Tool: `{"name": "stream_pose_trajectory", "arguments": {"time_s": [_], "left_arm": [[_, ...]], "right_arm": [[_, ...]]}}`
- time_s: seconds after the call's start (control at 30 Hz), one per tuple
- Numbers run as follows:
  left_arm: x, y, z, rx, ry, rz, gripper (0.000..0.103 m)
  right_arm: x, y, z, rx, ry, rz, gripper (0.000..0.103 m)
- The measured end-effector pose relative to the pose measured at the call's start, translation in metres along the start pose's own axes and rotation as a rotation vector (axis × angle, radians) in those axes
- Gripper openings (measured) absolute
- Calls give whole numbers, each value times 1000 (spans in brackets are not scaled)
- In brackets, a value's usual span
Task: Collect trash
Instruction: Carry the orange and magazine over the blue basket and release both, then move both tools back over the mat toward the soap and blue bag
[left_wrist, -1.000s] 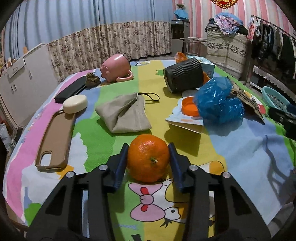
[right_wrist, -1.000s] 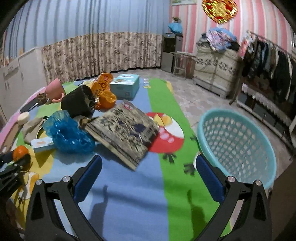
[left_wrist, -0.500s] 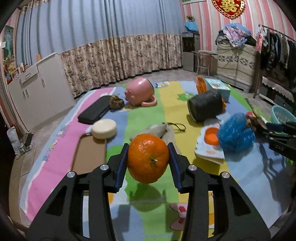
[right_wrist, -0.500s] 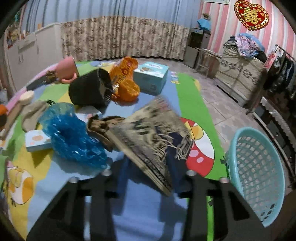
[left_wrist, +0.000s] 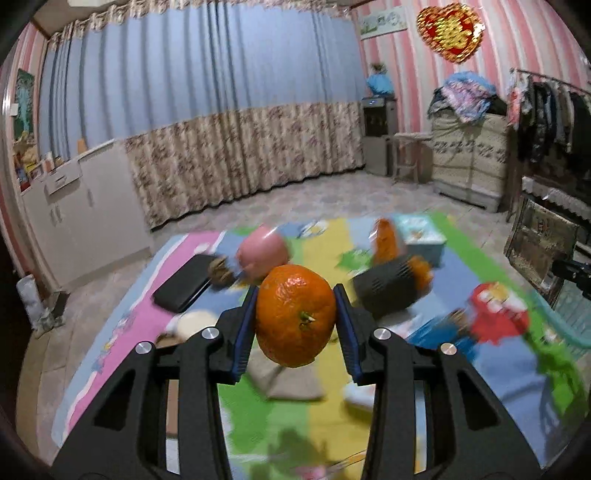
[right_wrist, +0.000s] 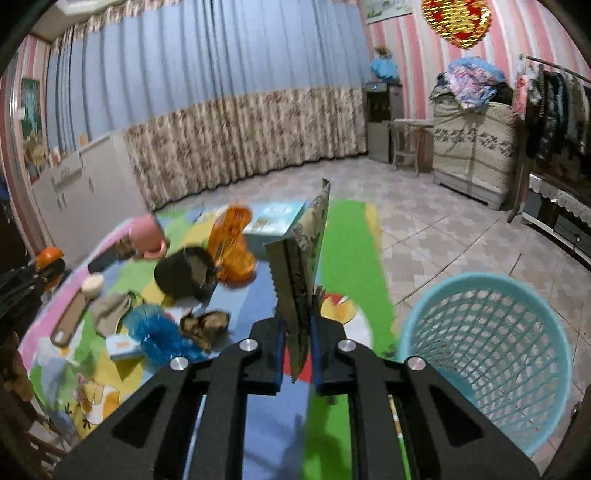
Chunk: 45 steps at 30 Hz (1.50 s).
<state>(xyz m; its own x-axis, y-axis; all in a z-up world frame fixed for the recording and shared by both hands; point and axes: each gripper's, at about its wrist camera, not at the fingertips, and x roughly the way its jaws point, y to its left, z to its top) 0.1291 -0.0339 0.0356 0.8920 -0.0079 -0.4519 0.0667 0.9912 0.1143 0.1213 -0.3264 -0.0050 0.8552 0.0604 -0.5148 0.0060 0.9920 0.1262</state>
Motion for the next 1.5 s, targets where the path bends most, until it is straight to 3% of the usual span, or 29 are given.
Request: {"name": "stream_pose_trajectory", "arguments": {"time_s": [0.2,0.43,0.67,0.93,1.03,1.1,1.5], "left_arm": [[-8,-71,25,36,-62,-115,39],[4,-159,29,57,-60,-253,39],[25,-248,13,90,4,-398,39],[52,-325,0,154,56,-505,41],[58,-336,0,168,58,-508,49],[60,-339,3,171,48,-493,65],[48,-296,18,138,-24,-372,88]], "right_arm": [[-29,-70,6,83,-30,-111,12],[-41,-143,-11,139,29,-250,12],[-41,-191,-32,241,52,-278,12],[-28,-193,-37,244,75,-244,12],[-27,-199,-40,257,80,-244,12],[-28,-204,-40,270,81,-243,12],[-9,-196,-38,234,132,-216,12]]}}
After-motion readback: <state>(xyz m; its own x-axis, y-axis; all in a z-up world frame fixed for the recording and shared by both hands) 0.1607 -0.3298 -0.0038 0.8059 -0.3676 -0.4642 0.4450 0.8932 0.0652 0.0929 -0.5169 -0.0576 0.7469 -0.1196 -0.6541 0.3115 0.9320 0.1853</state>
